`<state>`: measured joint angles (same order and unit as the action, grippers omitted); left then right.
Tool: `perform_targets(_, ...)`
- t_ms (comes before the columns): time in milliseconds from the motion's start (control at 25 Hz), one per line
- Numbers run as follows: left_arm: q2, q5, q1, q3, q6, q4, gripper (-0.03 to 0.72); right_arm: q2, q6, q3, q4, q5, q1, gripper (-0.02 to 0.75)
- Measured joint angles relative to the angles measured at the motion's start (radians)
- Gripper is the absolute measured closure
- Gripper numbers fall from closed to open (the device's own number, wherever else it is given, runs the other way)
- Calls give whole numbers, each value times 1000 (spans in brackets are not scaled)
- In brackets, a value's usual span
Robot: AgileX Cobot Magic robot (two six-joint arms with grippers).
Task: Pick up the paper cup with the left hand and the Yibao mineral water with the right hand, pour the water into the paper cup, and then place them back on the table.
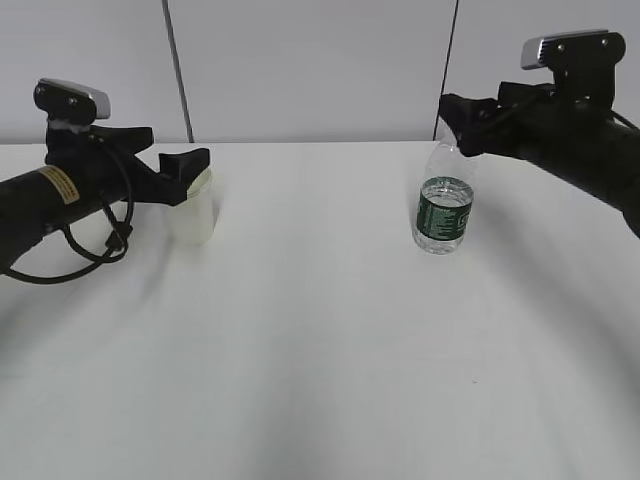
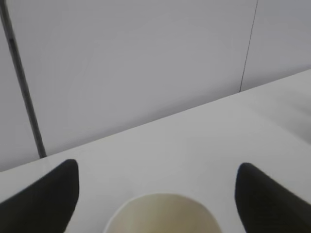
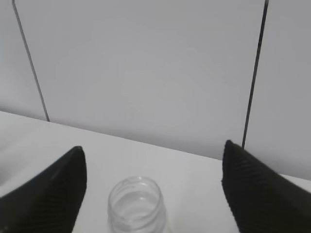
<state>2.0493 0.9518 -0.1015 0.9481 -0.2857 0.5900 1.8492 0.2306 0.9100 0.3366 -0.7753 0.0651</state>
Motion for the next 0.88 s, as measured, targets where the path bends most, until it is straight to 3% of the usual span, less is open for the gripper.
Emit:
perform_targets(400, -82, -68, 0, 0, 0, -50, 97, -47, 2, 97, 0, 170, 0, 122)
perform_targets(880, -193, -347, 1, 21, 0, -186, 97, -47, 7, 287, -11, 419, 0, 143)
